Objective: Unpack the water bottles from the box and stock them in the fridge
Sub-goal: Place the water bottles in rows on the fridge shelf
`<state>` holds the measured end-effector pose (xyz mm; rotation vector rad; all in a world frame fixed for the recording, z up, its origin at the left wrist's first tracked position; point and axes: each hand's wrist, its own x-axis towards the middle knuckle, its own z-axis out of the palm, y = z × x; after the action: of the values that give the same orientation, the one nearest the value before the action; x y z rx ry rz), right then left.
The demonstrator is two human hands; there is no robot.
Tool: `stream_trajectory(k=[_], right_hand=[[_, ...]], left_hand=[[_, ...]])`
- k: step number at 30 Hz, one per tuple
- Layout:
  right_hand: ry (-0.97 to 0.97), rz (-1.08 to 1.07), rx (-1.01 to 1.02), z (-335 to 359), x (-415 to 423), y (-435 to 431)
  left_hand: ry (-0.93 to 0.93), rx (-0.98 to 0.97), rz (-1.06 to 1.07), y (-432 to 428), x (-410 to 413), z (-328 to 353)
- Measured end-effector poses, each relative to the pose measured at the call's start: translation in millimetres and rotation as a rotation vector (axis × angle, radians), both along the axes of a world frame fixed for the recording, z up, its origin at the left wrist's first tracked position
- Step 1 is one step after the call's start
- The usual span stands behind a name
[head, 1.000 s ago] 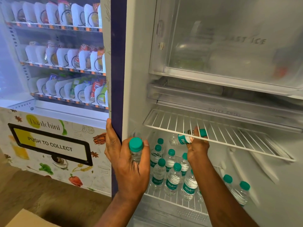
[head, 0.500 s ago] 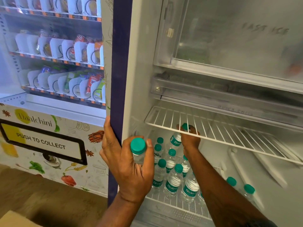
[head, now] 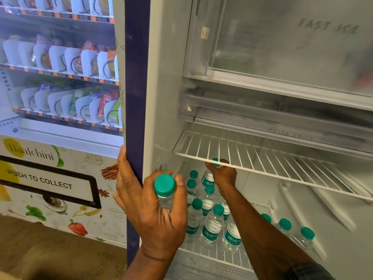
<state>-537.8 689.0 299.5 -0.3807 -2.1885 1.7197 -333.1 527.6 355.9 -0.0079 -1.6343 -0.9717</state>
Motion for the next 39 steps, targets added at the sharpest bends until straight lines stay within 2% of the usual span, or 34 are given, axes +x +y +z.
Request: stream_trajectory(k=[10,17,27,39], right_hand=[[-0.085,0.037,0.15,-6,-13,-3],[-0.13,0.054,0.335,-14,-24,-8],[-0.258,0.085,0.452,-17,-32,-6],[-0.347,0.135,0.716,-13,-35,-3]], left_hand=[[0.025,0.001,-0.014,0,0,0],[0.023,0.002,-0.007,1,1,1],[0.026,-0.013,-0.001,-1,-1,-1],[0.03,0.0,0.006,1,-1,-1]])
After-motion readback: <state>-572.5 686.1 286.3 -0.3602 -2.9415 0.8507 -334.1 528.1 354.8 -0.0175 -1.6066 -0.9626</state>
